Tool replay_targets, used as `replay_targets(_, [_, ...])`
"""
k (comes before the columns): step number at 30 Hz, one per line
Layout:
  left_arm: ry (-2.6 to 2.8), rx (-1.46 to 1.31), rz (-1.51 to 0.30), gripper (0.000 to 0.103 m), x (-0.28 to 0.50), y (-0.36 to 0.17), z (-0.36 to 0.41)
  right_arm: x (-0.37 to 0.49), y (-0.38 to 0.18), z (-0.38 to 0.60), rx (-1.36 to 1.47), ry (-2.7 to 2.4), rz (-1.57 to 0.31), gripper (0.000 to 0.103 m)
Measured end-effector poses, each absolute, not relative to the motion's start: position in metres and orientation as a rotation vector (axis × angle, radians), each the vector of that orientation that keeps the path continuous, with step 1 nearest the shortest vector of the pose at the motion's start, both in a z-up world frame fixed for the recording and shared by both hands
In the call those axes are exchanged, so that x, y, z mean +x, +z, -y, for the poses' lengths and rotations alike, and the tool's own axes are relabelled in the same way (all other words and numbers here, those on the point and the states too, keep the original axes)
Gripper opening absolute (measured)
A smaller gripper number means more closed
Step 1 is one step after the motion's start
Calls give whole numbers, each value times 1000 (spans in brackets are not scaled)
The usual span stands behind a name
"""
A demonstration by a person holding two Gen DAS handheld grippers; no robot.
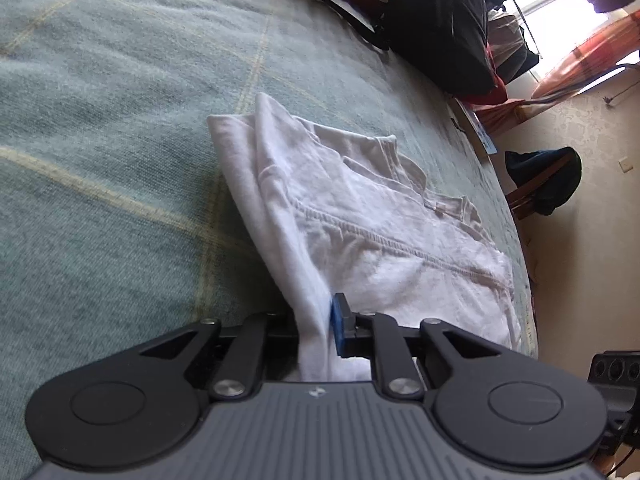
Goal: Fold clothes
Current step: 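Hold the shirt edge with the left tool and lift it up, then fold the held edge diagonally over the shirt body with the left tool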
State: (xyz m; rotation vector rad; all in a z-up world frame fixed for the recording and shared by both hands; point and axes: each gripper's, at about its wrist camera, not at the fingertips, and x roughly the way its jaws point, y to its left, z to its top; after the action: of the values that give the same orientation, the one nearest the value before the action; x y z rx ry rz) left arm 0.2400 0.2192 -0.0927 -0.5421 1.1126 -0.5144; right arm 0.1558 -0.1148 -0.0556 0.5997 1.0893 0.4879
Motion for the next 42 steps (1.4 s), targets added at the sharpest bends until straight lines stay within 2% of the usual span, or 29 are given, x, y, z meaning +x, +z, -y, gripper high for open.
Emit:
replay_targets(4, [-536,-599,-1118,21,237,-97,-225,154,-54,124,604,501,-1069,103])
replay_targets(6, [-509,-600,-1133,19,238,-95,-222,154,-54,127,601,498,-1061,103])
replay_targets(7, [-494,-582,-1140,14,238,-92,-219,154,-55,129,599,496,-1057,103])
replay_targets(13, [-419,-407,-1153,9,238,-68,-194,155,-51,136,563,521,-1019,103])
replay_targets(28, [-414,-352,-1101,9,229,-12,-157,152,-55,150,409,598,-1028,103])
replay_targets(42, [-503,-260,-1092,9,223,31,-62,135,-45,195,424,637,-914,103])
